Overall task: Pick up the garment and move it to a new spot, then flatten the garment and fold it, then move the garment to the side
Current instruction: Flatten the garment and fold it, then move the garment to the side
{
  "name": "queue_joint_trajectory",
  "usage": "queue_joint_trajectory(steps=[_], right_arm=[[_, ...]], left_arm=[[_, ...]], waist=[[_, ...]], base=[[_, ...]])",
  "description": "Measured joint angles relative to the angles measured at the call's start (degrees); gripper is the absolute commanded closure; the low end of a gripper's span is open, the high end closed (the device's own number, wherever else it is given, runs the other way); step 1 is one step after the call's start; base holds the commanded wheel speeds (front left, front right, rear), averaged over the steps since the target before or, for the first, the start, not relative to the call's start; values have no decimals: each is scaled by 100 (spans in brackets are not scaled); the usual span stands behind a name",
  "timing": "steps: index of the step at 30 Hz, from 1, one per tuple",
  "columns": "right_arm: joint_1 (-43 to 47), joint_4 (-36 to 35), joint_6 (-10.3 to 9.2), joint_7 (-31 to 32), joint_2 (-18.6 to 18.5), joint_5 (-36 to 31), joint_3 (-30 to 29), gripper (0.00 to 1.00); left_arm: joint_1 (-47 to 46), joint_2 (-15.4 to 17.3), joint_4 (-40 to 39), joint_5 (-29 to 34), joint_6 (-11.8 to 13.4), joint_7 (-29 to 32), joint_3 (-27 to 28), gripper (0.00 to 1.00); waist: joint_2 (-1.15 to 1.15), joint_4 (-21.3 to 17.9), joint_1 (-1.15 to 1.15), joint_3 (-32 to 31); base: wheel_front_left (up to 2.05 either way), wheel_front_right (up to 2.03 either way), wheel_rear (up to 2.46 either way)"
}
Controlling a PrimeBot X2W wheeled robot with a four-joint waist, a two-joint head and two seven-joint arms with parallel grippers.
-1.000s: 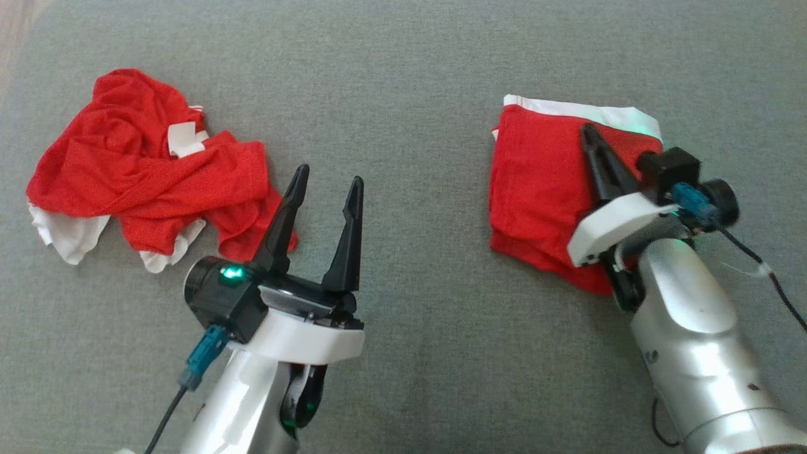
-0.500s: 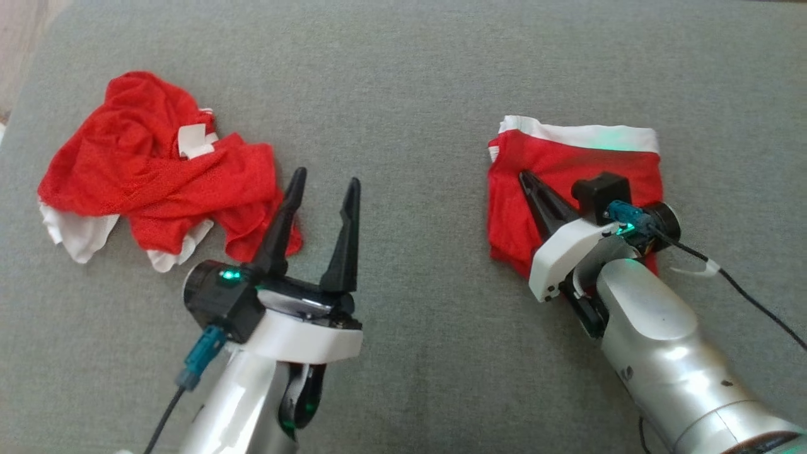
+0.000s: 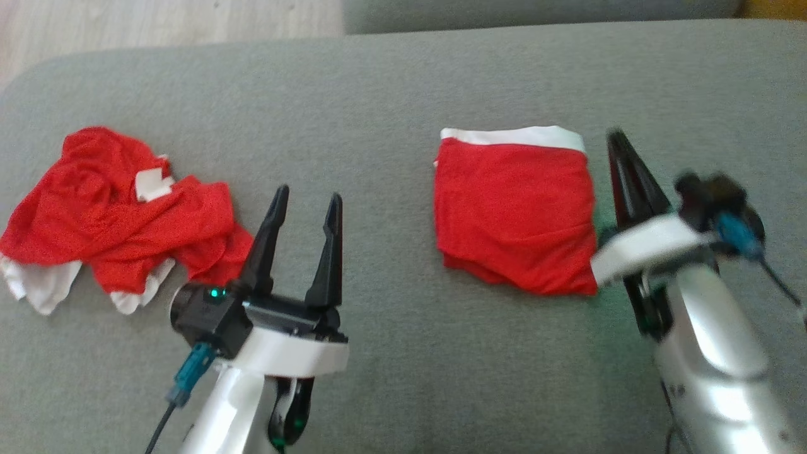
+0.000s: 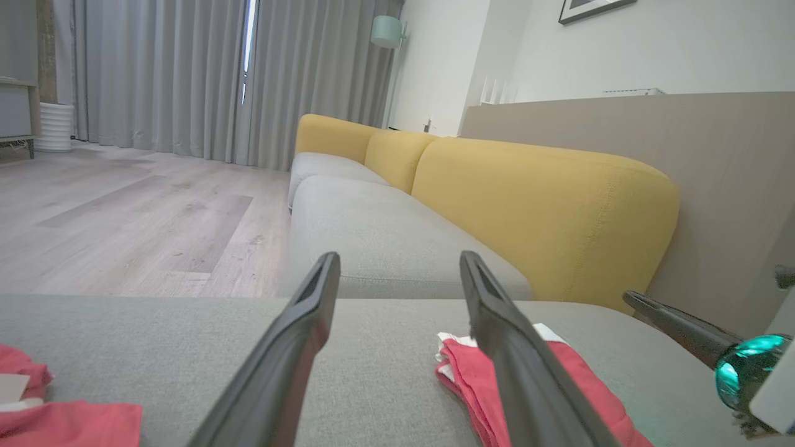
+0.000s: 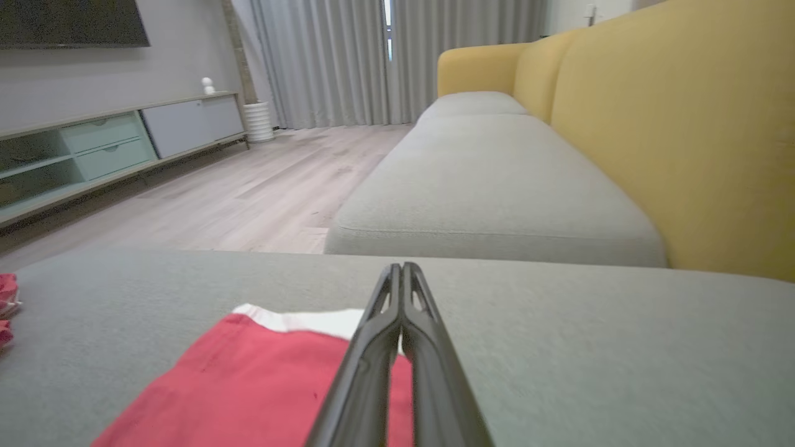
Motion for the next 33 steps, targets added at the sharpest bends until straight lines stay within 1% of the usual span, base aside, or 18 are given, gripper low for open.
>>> queue_joint_trajectory(steps=[3, 4, 6, 7, 8, 9, 13, 19, 29, 31, 33], right_arm=[[647, -428, 0, 0, 16, -175, -352, 100], [1067, -851, 0, 0, 42, -361, -590, 100], [1263, -1072, 0, 0, 126, -419, -754, 100], [1365, -1193, 0, -1, 174, -461, -836, 56], [1474, -1315, 0, -1, 204, -500, -909, 2], [1585, -1421, 0, -1, 225, -517, -981, 0], [1982, -1712, 0, -1, 261, -538, -1063, 0], [2307, -1857, 0, -1, 314, -326, -1023, 0], [2282, -1900, 0, -1, 316, -397, -1014, 0], [2265, -1867, 0, -1, 316, -448, -1012, 0], [2181, -1689, 0, 0, 316, -534, -1010, 0]], left_arm=[[187, 0, 5, 36, -43, 0, 55, 0], [290, 3, 23, 38, -49, 0, 162, 0], [304, 3, 32, 88, -94, 0, 172, 0], [304, 2, 32, 88, -99, 0, 176, 0], [306, 1, 33, 88, -100, 0, 185, 0], [315, 2, 34, 88, -101, 0, 198, 0], [473, 1, 98, 102, -166, 0, 227, 0], [576, 3, 175, 136, -194, 0, 342, 0], [571, 3, 157, 136, -198, 0, 323, 0], [559, 3, 149, 136, -199, 0, 309, 0], [494, 2, 148, 136, -198, 0, 256, 0]], waist=[[0, -159, 0, -127], [0, -313, 0, -233], [0, -398, 0, -298], [0, -435, -1, -329], [0, -471, 0, -356], [0, -505, -1, -379], [0, -606, 0, -444], [0, -634, -1, -524], [0, -544, 0, -419], [0, -524, 0, -381], [0, -465, 0, -299]], base=[[0, 0, 0], [0, 0, 0], [0, 0, 0], [0, 0, 0], [0, 0, 0], [0, 0, 0], [0, 0, 0], [0, 0, 0], [0, 0, 0], [0, 0, 0], [0, 0, 0]])
